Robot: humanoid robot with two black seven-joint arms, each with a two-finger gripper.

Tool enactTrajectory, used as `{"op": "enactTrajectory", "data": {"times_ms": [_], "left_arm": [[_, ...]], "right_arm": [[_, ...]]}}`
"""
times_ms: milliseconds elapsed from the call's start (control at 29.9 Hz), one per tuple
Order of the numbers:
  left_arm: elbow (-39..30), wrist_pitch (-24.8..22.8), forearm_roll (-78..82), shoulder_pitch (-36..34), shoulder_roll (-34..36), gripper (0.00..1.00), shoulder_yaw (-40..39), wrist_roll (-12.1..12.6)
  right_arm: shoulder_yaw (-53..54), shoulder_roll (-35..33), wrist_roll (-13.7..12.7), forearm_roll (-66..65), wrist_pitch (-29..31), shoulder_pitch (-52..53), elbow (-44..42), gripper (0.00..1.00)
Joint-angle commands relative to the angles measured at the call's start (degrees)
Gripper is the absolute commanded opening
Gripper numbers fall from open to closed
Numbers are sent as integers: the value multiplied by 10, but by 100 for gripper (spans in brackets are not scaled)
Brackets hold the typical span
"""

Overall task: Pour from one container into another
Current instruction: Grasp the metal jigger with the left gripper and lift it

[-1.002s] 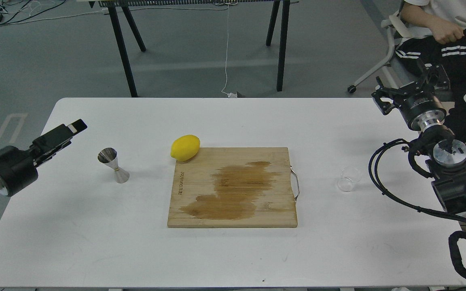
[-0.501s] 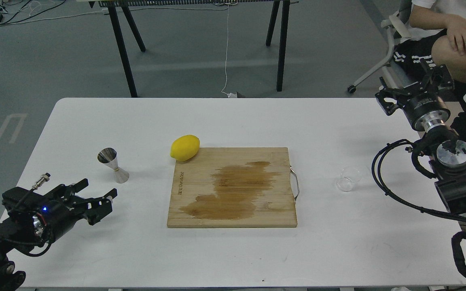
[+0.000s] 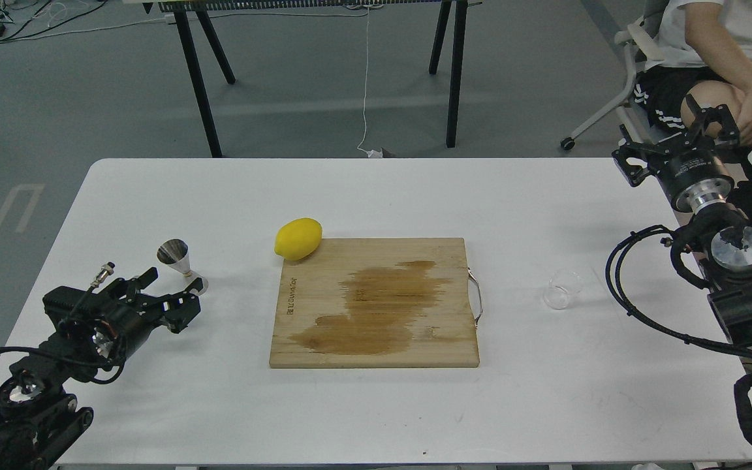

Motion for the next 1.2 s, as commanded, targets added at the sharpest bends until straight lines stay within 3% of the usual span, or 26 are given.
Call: {"op": "enactTrajectory", "data": {"times_ms": [0,67,167,367,534,668,902,1069,1169], "left_arm": [[38,1,-1,-18,-30,77,2,0],[46,1,0,-23,-34,61,2,-1],[48,0,0,-28,-34,47,3,-1],[50,0,1,-31,-34,30,3,0],[49,0,2,-29,-34,4,8,0],[49,5,-1,-33,-35,3,14,1],[31,54,-3,-62,-23,3,10,-2],[-75,65,1,-101,17,3,13,1],[-136,41,3,-135,35,3,13,21]], "right_arm": [[-1,0,0,-1,0,0,-1,100],[0,0,0,0,0,0,-1,100],[-1,0,0,-1,0,0,-1,100],[-1,0,0,-1,0,0,-1,100],[-1,1,0,-1,0,0,-1,100],[-2,0,0,-1,0,-1,-2,100],[0,-1,0,-1,0,-1,-1,100],[0,-18,0,-1,0,-2,0,100],[1,-30,0,0,0,-4,-1,100]]}}
